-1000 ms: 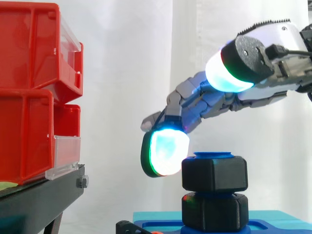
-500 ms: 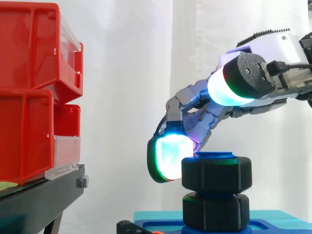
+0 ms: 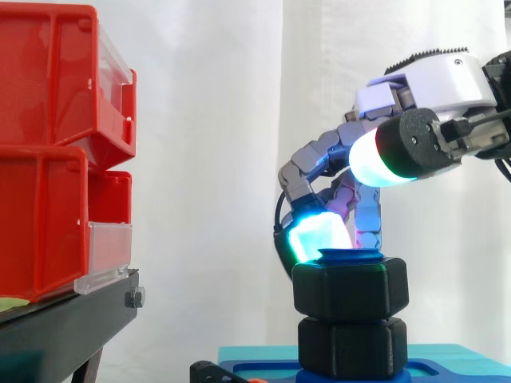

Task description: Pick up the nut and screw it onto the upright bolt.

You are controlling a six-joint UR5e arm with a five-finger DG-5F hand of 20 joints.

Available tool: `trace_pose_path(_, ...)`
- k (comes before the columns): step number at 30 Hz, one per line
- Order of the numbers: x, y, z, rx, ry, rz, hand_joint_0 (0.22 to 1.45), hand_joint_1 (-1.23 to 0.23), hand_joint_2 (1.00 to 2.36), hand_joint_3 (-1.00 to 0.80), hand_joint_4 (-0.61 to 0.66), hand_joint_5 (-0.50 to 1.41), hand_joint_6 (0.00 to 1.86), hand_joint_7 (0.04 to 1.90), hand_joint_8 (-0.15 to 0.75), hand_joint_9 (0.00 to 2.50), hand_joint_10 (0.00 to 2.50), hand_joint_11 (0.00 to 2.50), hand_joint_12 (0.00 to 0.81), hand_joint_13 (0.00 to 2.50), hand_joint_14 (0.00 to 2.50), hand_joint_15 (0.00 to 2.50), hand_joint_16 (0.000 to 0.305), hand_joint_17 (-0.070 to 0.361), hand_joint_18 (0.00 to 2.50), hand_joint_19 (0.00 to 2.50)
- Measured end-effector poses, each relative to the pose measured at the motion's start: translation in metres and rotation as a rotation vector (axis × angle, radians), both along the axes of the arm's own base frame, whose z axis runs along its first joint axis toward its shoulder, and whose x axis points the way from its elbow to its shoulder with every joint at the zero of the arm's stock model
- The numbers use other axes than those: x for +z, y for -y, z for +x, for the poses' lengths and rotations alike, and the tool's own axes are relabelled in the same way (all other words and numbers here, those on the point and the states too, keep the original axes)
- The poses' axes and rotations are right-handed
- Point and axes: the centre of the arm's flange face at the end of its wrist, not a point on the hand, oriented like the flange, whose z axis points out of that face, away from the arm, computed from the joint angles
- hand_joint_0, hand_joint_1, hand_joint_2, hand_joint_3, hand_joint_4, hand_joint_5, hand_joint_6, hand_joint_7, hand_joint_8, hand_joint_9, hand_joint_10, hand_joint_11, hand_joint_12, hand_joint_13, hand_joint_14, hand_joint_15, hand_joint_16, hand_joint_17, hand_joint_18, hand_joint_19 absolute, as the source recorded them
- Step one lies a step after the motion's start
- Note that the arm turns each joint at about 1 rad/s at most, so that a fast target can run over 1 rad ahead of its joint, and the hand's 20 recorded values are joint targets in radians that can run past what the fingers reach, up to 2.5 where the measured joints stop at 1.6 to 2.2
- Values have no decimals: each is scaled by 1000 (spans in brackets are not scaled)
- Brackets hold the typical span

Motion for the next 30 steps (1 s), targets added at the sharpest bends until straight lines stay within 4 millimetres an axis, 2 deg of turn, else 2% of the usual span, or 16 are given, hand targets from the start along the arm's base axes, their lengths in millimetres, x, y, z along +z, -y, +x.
trace_pose_path(5, 12, 10, 2, 3, 21, -9, 539, -244, 1000, -500, 149, 51, 501, 1340, 282, 1182, 0, 0, 192, 787, 0, 0, 14, 33, 446, 0)
trace_pose_path(11, 19, 24, -2, 0, 8, -10, 524, -223, 1000, -500, 271, -60, 504, 967, 268, 978, 0, 0, 228, 631, 0, 0, 20, 46, 285, 0)
trace_pose_path(16, 23, 34, -3, 10, 15, -8, 507, -206, 1000, -500, 226, -131, 502, 735, 238, 738, 0, 0, 271, 419, 0, 0, 28, 62, 54, 0)
trace_pose_path(23, 18, 24, -1, 23, 27, -2, 487, -151, 1000, -500, 147, -189, 501, 611, 207, 402, 0, 0, 306, 110, 0, 0, 38, 86, 0, 0)
trace_pose_path(30, 4, 3, 1, 20, 20, 4, 481, -121, 1000, -500, 136, -198, 501, 606, 204, 325, 0, 0, 318, 48, 0, 0, 42, 94, 0, 0)
